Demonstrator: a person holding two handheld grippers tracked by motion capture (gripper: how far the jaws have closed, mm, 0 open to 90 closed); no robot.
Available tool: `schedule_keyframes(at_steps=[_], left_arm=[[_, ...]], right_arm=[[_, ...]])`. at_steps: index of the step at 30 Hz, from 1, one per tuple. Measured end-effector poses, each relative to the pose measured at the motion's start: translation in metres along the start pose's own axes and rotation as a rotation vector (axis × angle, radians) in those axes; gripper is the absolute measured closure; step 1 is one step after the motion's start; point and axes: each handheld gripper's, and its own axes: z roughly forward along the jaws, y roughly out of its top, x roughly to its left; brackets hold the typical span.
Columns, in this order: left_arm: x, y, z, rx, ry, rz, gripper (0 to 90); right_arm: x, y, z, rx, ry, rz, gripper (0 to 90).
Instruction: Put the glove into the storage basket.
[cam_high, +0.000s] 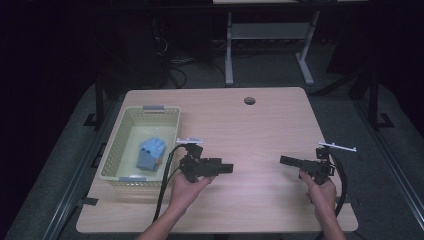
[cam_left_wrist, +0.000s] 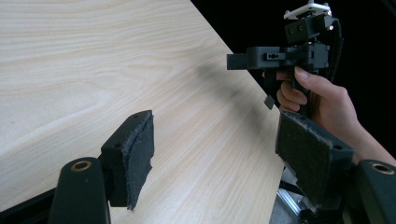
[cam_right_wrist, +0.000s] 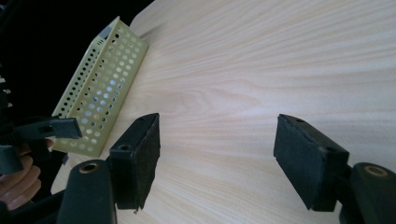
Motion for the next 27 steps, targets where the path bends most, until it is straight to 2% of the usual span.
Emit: schedule_keyframes(at_steps=[5, 16, 21, 27], left_arm=[[0.0, -0.006, 0.004, 0.016, -0.007, -0.006, 27.7], [0.0, -0.019, 0.009, 0.03, -0.018, 0.008, 27.7], [0.0, -0.025, 0.009, 0.04, -0.011, 0.022, 27.7], [0.0, -0.03, 0.009, 0.046, -0.033, 0.01, 27.5]], right_arm=[[-0.003, -0.005, -0.003, -0.004, 0.004, 0.004, 30.9], [-0.008, -0.024, -0.009, 0.011, 0.016, 0.008, 29.8], [-0.006, -0.029, -0.011, 0.019, 0.018, -0.006, 29.4], [-0.005, -0.037, -0.011, 0.019, 0.04, -0.005, 29.0]])
